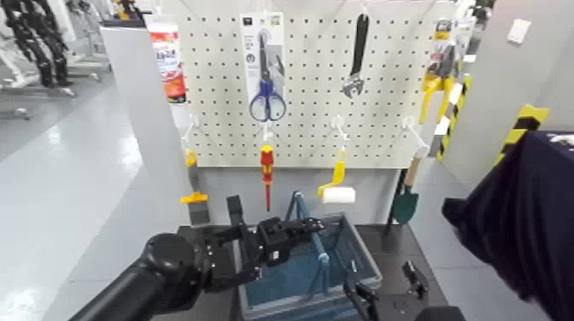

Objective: Grasp the handle of the crate.

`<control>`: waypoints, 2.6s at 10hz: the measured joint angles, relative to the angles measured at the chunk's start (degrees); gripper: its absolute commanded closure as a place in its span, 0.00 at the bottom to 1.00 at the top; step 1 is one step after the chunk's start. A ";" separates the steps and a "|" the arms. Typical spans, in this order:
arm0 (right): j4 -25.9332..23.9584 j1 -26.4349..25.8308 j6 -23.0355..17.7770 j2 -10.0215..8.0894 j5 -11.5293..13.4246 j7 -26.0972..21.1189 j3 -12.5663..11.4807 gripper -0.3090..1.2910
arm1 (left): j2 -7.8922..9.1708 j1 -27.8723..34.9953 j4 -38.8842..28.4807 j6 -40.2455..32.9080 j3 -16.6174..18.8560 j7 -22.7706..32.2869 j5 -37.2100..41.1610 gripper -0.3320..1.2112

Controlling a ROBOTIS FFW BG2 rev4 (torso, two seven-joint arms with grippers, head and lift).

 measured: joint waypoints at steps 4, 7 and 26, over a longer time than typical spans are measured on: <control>-0.10 0.39 0.00 0.00 0.05 -0.01 -0.65 0.28 | 1.12 2.93 -6.09 1.23 0.88 -0.15 0.71 0.99; -0.10 0.46 0.00 0.00 0.21 -0.15 -0.86 0.28 | 2.19 6.34 -12.33 2.11 2.41 0.27 1.44 0.99; -0.24 0.85 0.88 0.35 0.79 -0.10 -1.13 0.28 | 8.32 26.06 -40.32 8.03 12.98 19.82 14.94 0.99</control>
